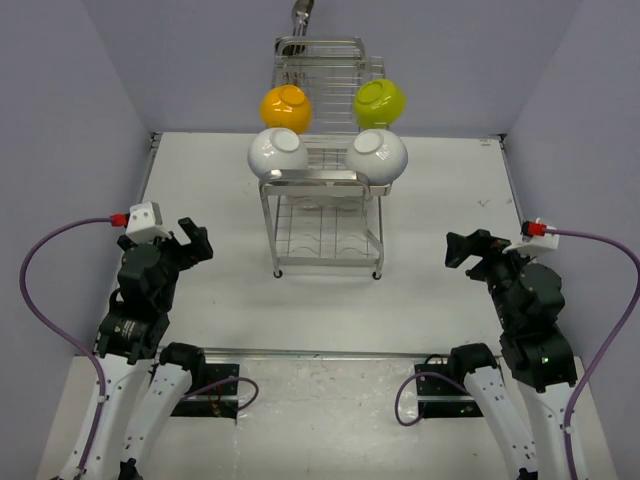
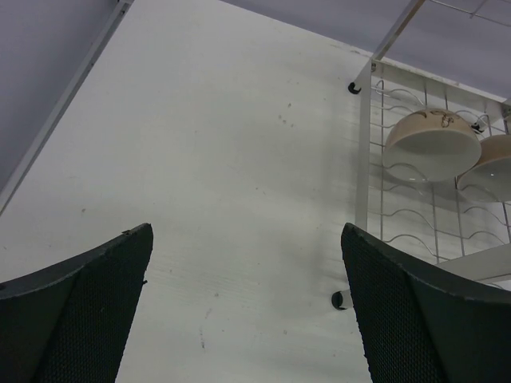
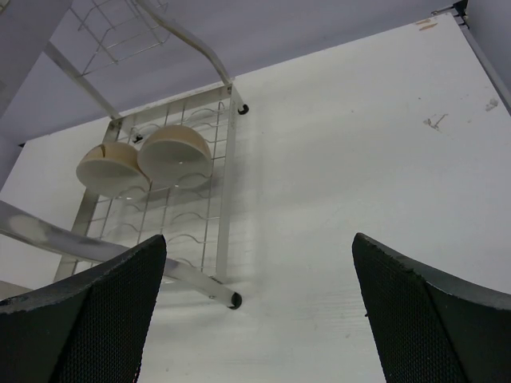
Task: Unload the bowls from the dish rack
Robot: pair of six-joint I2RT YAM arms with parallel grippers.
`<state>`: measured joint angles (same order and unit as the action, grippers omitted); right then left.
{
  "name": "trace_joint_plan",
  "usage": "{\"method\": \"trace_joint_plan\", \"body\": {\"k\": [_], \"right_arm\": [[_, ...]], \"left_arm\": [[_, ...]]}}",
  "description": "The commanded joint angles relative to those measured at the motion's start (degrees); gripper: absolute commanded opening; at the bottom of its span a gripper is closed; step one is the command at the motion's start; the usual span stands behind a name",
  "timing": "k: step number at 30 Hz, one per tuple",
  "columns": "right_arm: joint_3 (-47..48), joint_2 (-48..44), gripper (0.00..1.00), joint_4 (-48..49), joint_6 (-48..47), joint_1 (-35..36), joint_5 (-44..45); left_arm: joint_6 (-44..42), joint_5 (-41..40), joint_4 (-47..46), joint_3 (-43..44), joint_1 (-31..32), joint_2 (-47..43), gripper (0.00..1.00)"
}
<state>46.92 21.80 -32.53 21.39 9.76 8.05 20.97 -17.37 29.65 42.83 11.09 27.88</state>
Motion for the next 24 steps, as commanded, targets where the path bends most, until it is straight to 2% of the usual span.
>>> {"method": "trace_joint_plan", "body": {"k": [1,16,19,24], "right_arm": [[1.86,0.52,0.99,1.5,-0.82,0.17,1.09],[0.9,0.7,0.99,3.18,1.2,0.26,2.23],[0.11,0.0,0.99,3.62,4.96,0.26,3.55],[-6.38,-3.17,0.99,12.38,10.42,0.26,-3.3]], "left_arm": [[-0.49,0.58,-2.14,0.33,0.51,0.42,1.0],[-0.67,1.11,-2.31,0.24,0.42,0.6,1.0],[-0.67,1.28,-2.49,0.24,0.42,0.6,1.0],[-0.76,1.63,-2.67,0.24,0.51,1.13,1.0]]}}
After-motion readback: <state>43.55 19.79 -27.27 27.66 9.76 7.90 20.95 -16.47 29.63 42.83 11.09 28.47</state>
